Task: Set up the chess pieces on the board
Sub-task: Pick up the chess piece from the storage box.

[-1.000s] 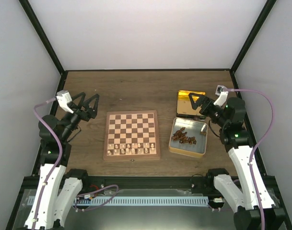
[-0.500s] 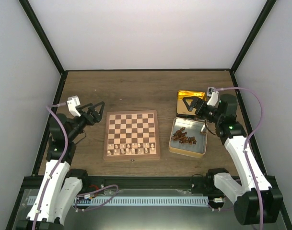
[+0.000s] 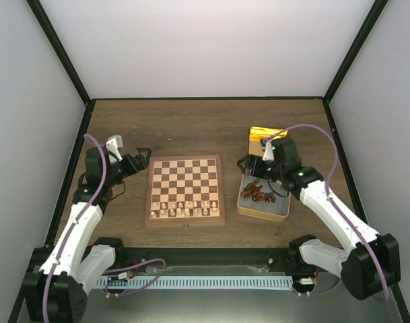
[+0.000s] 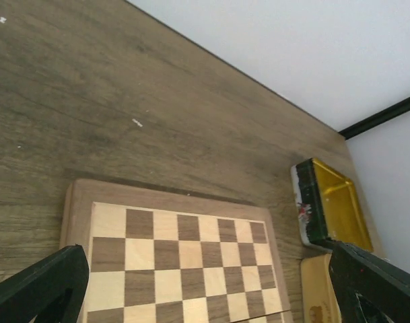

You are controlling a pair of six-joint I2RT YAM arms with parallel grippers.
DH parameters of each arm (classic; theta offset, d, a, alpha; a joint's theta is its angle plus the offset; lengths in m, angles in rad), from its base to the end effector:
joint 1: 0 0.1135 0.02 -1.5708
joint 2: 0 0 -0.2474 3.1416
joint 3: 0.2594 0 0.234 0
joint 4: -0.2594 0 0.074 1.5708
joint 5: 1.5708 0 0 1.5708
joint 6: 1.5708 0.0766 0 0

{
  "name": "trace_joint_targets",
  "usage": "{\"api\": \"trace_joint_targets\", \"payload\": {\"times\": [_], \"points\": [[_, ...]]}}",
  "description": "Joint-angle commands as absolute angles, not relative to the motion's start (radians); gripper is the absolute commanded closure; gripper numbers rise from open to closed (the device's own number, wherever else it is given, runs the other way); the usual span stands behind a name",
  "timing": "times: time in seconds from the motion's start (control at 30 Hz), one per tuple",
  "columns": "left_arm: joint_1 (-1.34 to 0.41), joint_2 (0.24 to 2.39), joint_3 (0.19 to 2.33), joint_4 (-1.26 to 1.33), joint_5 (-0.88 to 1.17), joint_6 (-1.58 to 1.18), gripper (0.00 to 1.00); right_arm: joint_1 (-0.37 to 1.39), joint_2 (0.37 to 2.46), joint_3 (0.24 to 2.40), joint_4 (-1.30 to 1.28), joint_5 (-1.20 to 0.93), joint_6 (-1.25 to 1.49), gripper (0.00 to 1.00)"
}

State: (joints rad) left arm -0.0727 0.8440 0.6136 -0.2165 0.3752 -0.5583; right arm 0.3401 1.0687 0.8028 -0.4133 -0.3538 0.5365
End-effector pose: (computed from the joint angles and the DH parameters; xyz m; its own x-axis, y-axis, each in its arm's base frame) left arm 0.2179 -0.0440 0.2424 -0.5760 -0.4522 -0.6810 0.1085 0.7833 -0.6120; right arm 0.2253 0.1079 0.2372 -0.7988 0.2260 -0.5575 -0.1847 0.7899 0.5848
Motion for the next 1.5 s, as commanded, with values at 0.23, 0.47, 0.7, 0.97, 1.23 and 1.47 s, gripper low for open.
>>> {"api": "trace_joint_targets", "payload": {"times": [0.23,0.47,0.7,0.97,1.23,1.47], "points": [[-0.071,1.037,0.717,-0.260,0.301,-0.488,0.00,0.523,1.196,0.767,-0.693,0.080,0.628,0.43],[-0.071,1.097,0.754,-0.230,0.288,-0.479,0.00,0.513,1.290,0.778,-0.733,0.211,0.726,0.53],[-0.074,1.090,0.747,-0.203,0.282,-0.475,0.00,0.494,1.289,0.749,-0.718,0.220,0.809,0.53],[-0.081,1.085,0.759,-0.196,0.260,-0.466,0.00,0.450,1.248,0.702,-0.692,0.217,0.840,0.53],[-0.081,1.095,0.750,-0.169,0.254,-0.473,0.00,0.449,1.256,0.692,-0.690,0.178,0.840,0.68],[-0.081,1.112,0.741,-0.151,0.263,-0.481,0.00,0.449,1.262,0.701,-0.722,0.196,0.845,0.83]]}}
